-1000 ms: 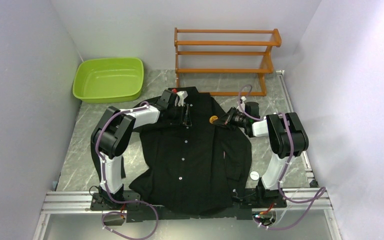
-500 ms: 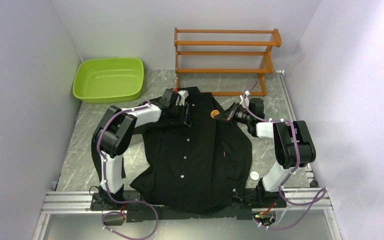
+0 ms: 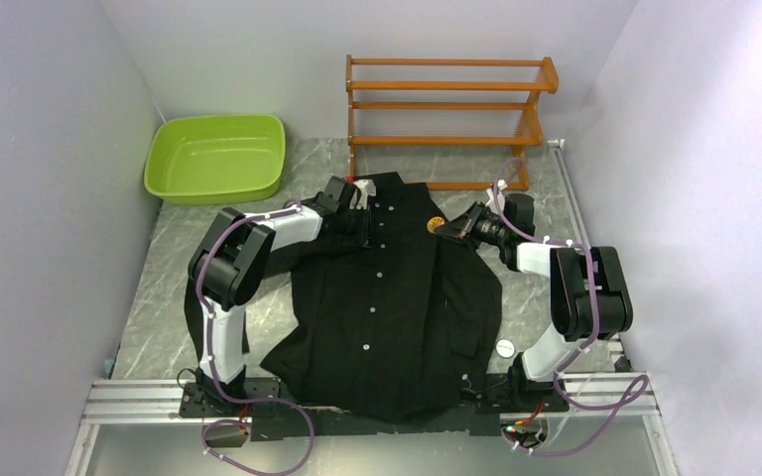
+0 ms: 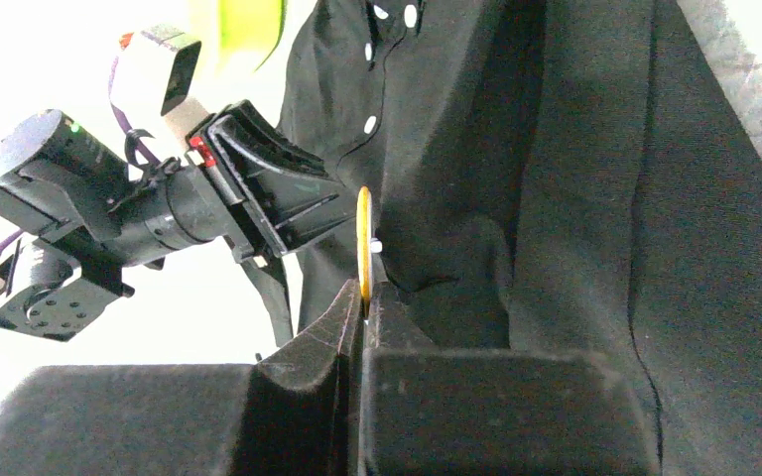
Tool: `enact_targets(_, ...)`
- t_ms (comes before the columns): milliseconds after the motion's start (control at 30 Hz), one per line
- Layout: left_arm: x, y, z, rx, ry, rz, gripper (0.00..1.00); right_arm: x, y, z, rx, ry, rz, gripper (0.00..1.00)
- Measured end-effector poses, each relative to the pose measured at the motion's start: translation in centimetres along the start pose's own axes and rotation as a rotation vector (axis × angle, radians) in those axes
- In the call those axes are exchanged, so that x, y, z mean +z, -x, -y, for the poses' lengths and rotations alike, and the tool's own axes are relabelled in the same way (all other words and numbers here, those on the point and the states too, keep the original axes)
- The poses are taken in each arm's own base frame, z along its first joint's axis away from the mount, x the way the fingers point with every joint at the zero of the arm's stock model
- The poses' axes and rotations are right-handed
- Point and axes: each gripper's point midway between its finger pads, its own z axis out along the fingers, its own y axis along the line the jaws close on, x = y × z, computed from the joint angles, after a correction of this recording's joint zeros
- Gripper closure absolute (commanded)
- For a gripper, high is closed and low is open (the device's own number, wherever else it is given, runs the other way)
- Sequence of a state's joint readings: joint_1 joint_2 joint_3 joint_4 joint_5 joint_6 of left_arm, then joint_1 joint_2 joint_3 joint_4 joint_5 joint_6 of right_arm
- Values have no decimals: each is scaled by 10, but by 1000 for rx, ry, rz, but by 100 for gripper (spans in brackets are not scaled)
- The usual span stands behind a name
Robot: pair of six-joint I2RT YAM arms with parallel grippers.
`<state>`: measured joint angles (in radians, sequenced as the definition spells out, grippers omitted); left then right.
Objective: Pin the brooch onto the clothing
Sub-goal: Pin the brooch to the clothes.
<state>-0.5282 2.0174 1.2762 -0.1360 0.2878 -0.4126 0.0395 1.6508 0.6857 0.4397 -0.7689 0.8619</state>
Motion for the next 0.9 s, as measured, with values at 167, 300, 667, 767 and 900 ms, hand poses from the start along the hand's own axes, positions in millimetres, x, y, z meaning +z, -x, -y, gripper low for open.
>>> enact_targets(167, 2, 1, -1, -3, 7, 1, 97, -8, 5, -1, 2, 8, 6, 100)
enact_targets(300, 3, 2, -2, -2, 19, 6, 97, -14, 9, 3, 24, 8, 11, 100)
enact_targets(667, 5, 6, -4, -16, 18, 21, 97, -32, 12, -10, 46, 78, 17, 100)
enact_targets(767, 4, 7, -6, -19, 19, 26, 97, -35, 14, -22, 37, 118, 21, 100)
enact_targets(900, -1, 8, -11, -21, 39, 23, 97, -42, 18, -35, 2, 144, 40, 100)
